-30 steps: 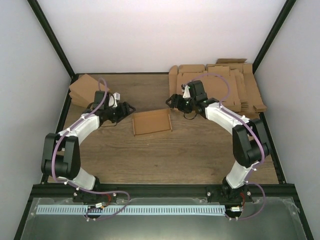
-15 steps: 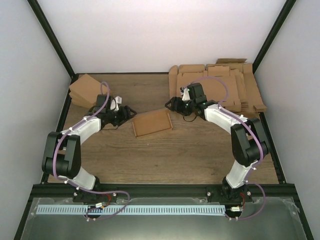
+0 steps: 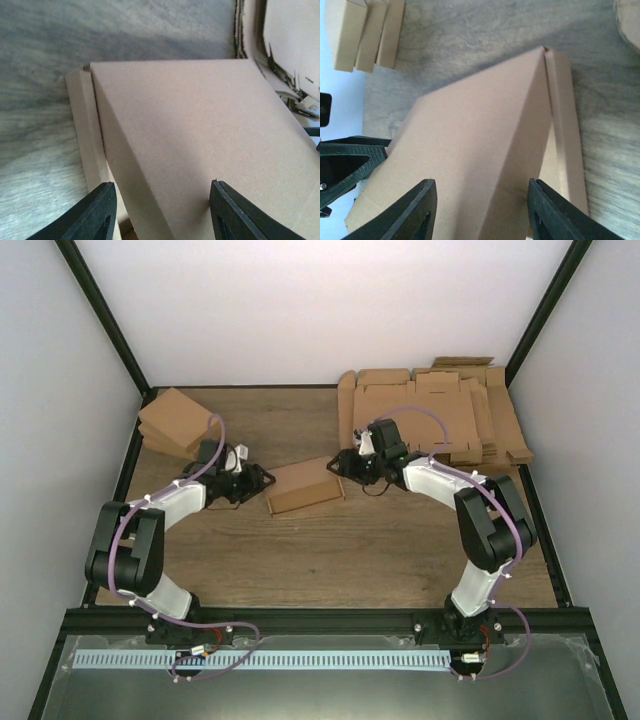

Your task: Fold the paper box

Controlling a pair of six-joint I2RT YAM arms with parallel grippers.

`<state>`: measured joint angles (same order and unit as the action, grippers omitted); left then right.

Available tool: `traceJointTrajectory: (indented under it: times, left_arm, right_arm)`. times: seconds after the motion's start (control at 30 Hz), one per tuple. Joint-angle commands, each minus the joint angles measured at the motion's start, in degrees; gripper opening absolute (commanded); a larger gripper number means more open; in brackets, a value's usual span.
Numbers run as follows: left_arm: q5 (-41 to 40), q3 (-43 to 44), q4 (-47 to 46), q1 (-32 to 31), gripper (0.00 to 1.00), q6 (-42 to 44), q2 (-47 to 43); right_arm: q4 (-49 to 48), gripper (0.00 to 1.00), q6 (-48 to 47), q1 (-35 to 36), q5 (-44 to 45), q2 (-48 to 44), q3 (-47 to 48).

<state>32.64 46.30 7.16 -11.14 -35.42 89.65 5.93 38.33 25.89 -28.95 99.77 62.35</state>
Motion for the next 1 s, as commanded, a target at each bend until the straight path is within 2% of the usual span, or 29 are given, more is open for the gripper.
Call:
traceJointTrajectory:
  times: [0.0,0.5,0.97]
  left_arm:
    - [0.4,-3.1,-2.0,-0.2,0.53,0.6,0.2]
    - [-1.9,-6.6,-4.3,-1.8,0.41,0.5,1.6]
    - [-4.6,-6.6,-3.7,-2.6,0.39,1.4,1.4]
  right_arm:
    - [-1.4,0.51,-0.1,0.9,-0.3,1.0,-2.5]
    - [-2.2,0.43,-2.1,2.9,3.0,3.2,-5.5]
    - [-0.7,0.43,-5.9,3.5,4.7,5.0,-5.9]
